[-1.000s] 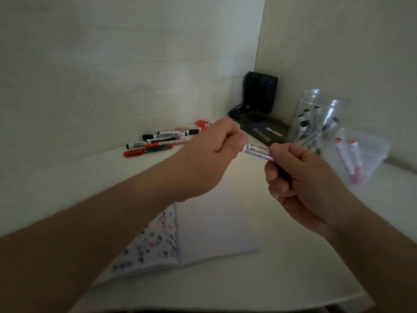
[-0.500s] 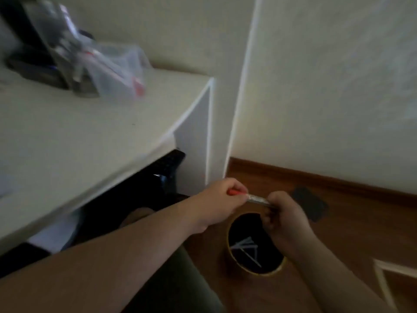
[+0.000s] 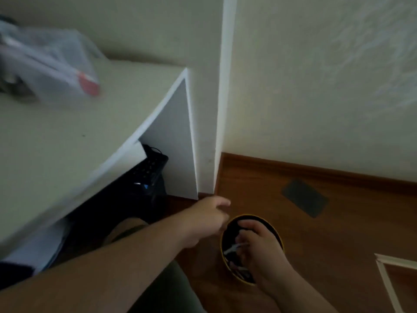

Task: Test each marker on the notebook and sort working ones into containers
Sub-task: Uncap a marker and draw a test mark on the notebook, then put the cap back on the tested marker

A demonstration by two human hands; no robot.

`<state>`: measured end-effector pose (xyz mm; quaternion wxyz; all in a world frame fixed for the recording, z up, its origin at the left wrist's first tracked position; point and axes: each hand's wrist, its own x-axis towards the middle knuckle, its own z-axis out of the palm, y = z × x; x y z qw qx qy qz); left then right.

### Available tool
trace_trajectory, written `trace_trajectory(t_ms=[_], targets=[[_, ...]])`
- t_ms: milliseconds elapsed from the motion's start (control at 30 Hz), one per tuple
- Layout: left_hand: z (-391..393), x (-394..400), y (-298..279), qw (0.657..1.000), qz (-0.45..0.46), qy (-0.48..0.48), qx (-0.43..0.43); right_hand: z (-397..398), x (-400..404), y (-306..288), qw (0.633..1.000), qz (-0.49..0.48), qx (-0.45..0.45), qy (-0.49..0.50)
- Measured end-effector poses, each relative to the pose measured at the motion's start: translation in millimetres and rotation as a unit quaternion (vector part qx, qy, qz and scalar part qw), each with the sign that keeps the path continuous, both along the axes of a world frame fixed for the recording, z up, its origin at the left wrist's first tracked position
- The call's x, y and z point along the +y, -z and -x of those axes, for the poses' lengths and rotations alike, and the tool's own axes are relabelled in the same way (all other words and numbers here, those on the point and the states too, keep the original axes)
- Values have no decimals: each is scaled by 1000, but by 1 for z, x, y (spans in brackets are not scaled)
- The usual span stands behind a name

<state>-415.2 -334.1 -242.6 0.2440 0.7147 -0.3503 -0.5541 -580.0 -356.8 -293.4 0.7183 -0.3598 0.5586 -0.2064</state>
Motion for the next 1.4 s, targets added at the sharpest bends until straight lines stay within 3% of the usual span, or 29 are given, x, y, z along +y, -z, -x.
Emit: trace_trajectory(t_ms=[100,200,267,400,567,633,700,800,933,1000,1100,1267,1333,1400], targets=[[-52,18,-90,986,152,-50,-44,-77,4,-90,984,83,-126,-90],[-119,74,-186,943,290,-146,-72,-155,24,-181,940,141,-252,-182],[-168,124,-231,914,330,-208,-113,-211,45,-222,907,177,-291,-247],[-267,230,-251,867,285,-329,-244,-332,102,-270,845,240,-286,-382],[-361,339,-213,774,125,-382,-488,-462,169,-263,779,343,-169,-497],[-381,357,-200,772,82,-359,-519,-496,181,-249,746,430,-110,-496],[-396,364,-189,794,41,-314,-519,-514,185,-236,725,492,-67,-477],[-414,361,-181,816,30,-272,-509,-519,183,-223,721,535,-60,-435],[-431,354,-177,802,14,-220,-554,-515,180,-226,742,516,-133,-406],[-434,354,-171,790,55,-260,-552,-512,178,-227,747,493,-141,-424],[-429,356,-169,767,185,-304,-534,-510,177,-227,731,481,-137,-465],[-414,349,-177,741,299,-171,-577,-505,186,-232,707,402,-280,-510],[-412,347,-174,745,311,-138,-574,-504,190,-231,695,400,-301,-516],[-412,345,-172,755,315,-127,-561,-505,192,-229,713,385,-290,-509]])
